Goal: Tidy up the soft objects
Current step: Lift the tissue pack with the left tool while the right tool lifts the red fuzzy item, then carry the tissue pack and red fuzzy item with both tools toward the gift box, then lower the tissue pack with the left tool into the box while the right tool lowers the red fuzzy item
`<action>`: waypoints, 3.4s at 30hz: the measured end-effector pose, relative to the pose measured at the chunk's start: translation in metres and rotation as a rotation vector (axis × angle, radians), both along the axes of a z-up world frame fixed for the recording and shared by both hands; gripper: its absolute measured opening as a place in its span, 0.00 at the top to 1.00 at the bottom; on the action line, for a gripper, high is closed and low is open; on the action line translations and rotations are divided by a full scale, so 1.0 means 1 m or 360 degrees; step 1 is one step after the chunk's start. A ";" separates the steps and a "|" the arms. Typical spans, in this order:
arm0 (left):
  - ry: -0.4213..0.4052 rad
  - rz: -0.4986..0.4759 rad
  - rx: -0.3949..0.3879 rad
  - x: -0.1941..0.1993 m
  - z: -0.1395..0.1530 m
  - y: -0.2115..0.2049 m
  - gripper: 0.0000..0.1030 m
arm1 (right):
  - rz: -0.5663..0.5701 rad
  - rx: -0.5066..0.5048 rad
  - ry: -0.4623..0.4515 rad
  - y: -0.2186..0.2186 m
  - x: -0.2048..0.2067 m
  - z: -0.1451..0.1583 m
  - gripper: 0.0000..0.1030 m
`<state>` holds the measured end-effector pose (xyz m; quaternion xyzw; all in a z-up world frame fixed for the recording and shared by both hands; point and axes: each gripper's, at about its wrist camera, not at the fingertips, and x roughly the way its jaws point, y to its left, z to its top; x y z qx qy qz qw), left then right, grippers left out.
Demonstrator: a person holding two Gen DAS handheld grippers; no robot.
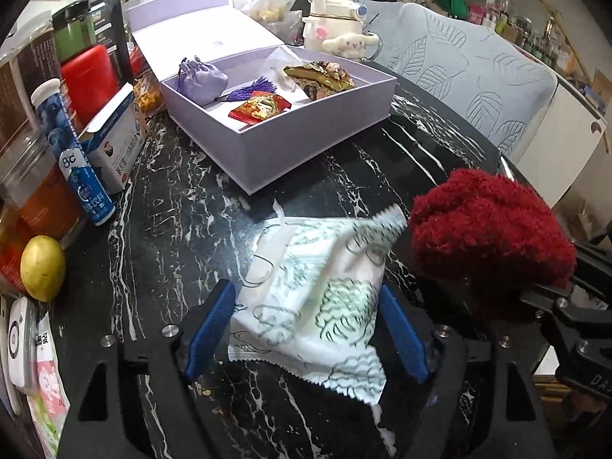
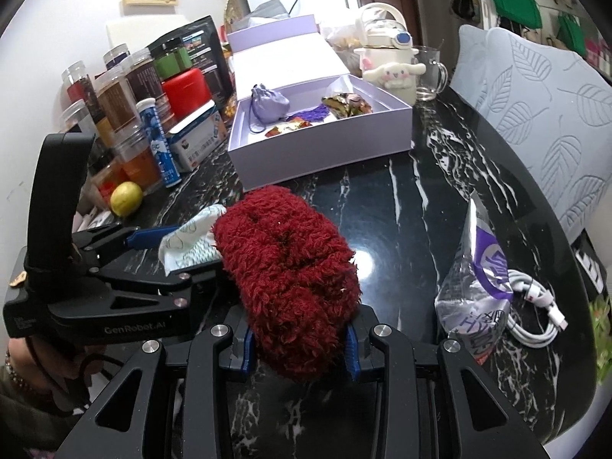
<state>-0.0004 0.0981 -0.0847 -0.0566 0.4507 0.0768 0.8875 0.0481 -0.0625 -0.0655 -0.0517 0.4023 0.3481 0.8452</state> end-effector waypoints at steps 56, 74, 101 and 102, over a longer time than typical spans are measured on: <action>-0.0384 -0.0065 0.0039 0.022 0.087 0.033 0.41 | 0.0131 0.0044 -0.0271 0.041 0.037 0.076 0.67; -0.0455 -0.0058 0.0102 0.081 0.112 0.067 0.41 | 0.0138 0.0011 -0.0340 0.075 0.099 0.104 0.67; -0.0308 -0.0034 0.0164 0.187 0.083 0.104 0.41 | 0.0153 -0.0215 -0.0296 0.125 0.203 0.081 0.67; -0.0293 -0.0034 0.0165 0.190 0.080 0.104 0.41 | 0.0152 -0.0230 -0.0292 0.126 0.206 0.078 0.67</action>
